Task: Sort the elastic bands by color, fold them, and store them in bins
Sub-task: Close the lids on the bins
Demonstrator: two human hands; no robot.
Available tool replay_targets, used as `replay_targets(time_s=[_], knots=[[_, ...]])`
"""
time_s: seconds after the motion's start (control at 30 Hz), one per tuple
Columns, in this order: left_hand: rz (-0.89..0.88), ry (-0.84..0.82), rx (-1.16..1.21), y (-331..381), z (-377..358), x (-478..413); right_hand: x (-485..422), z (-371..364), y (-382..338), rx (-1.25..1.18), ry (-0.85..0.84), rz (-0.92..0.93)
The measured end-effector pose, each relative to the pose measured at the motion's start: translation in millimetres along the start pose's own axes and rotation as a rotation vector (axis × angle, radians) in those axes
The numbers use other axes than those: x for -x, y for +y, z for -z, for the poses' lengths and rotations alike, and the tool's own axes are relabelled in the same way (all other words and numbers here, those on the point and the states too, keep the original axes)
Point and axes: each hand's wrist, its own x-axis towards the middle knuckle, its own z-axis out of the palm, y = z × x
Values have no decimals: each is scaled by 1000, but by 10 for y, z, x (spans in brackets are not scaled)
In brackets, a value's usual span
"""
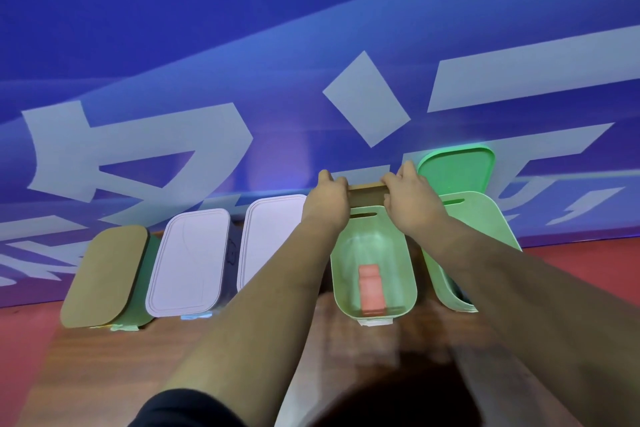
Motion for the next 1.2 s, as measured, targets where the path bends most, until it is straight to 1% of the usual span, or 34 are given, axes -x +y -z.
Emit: replay_targets(time_s=[0.13, 0.2, 0.27, 0.33, 0.4, 0.53, 0.63, 0.73, 0.8, 0.87, 0.93, 1.0, 1.2], knots=[[-49, -21, 81, -20, 36, 90, 64, 28, 1, 45, 3, -14], [-57, 23, 140, -22, 98, 173, 108, 85, 1, 36, 19, 7], [-69, 86, 199, -39, 162, 299, 190, 148, -10, 18, 70, 40], [-110, 147, 259, -77, 189, 484, 318, 174, -27, -18, 116, 75], [-151, 173, 298, -125, 169, 723, 501, 138, -24, -74, 124, 92], [-161, 129, 311, -208, -27, 1265, 1009, -105, 14, -163, 129, 103], [-195, 75, 313, -286, -264, 1629, 1342, -270, 9, -133, 28, 109], [-197, 11, 278, -337, -499, 1874, 1620, -395, 14, -14, -37, 125], [-196, -28, 191, -327, -631, 1984, 1753, -491, 39, 26, -71, 116], [-199, -33, 94, -305, -724, 2054, 1837, -581, 73, 28, -119, 104], [-199, -20, 46, -277, -763, 2088, 1887, -613, 97, 8, -165, 99], [-208, -1, 13, -246, -768, 2103, 1907, -615, 114, -10, -169, 110], [-212, 6, -9, -228, -791, 2188, 1941, -617, 152, -50, -203, 157]])
